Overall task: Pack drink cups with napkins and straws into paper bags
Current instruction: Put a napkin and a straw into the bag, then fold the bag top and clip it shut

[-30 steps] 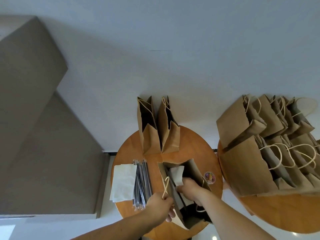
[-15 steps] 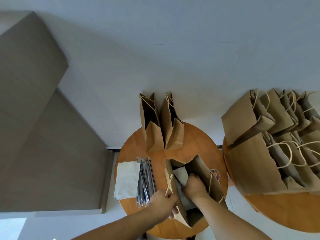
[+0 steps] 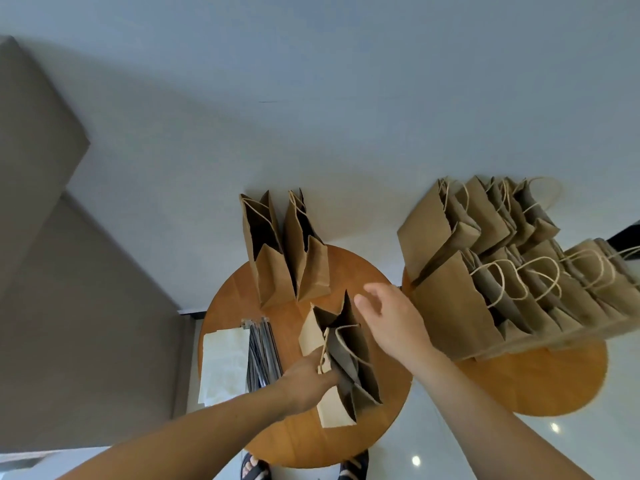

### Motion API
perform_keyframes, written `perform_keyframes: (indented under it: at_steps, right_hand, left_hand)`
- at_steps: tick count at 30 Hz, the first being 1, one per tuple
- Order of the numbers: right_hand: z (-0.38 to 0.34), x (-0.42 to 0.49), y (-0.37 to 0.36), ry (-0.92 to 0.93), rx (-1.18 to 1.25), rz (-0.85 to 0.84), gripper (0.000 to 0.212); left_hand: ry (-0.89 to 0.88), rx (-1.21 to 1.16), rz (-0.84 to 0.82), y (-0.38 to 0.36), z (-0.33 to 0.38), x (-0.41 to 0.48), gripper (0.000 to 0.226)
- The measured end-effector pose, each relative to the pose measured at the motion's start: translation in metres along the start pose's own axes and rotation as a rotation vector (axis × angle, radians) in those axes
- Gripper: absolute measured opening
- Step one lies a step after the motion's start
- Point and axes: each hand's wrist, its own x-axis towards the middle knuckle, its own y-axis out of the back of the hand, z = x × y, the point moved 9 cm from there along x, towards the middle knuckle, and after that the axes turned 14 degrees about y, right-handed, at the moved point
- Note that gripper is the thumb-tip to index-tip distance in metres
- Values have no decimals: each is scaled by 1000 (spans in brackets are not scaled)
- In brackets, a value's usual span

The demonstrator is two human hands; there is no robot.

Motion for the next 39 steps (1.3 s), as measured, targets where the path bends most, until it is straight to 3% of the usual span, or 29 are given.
perform_keyframes:
  at_steps: [5, 8, 10, 12, 15, 17, 19, 22, 26, 29, 31, 35, 39]
  right_hand:
    - [61, -47, -55, -540, 455, -326, 84]
    - [59, -68, -96, -652, 726, -455, 90]
    - [47, -66, -109, -571, 772, -513, 85]
    - [36, -61, -113, -495, 803, -516, 73]
    - [32, -52, -113, -376, 746, -490, 64]
    - [32, -48, -109, -289, 741, -489, 56]
    - [32, -45, -102, -184, 724, -505, 48]
    - [39, -25, -87, 74, 356, -435, 34]
    - [29, -2, -58, 397, 16, -195, 50]
    - [20, 4, -57, 610, -159, -194, 60]
    - [19, 5, -61, 703, -242, -242, 49]
    - [21, 10, -56, 788, -281, -208, 18]
    - [44, 17, -63, 612, -183, -262, 30]
  left_hand:
    - [20, -9, -36, -9, 3, 8, 101]
    - [61, -26, -132, -21, 0, 11, 102]
    - [56, -66, -194, -31, 5, 9, 101]
    - [40, -88, -154, -35, 12, 6, 97]
    - [39, 17, 111, -25, 21, 7, 44]
    - [104, 158, 300, -14, 23, 7, 30]
    - [174, 230, 388, -8, 22, 7, 24]
    - [164, 268, 396, -7, 22, 5, 25]
    - [163, 328, 390, -5, 20, 1, 19]
    - [148, 430, 376, 0, 27, -4, 21]
    - [120, 521, 362, 4, 35, -7, 26]
    - [53, 669, 360, 11, 51, -9, 21]
    - [42, 583, 425, 34, 55, 1, 40]
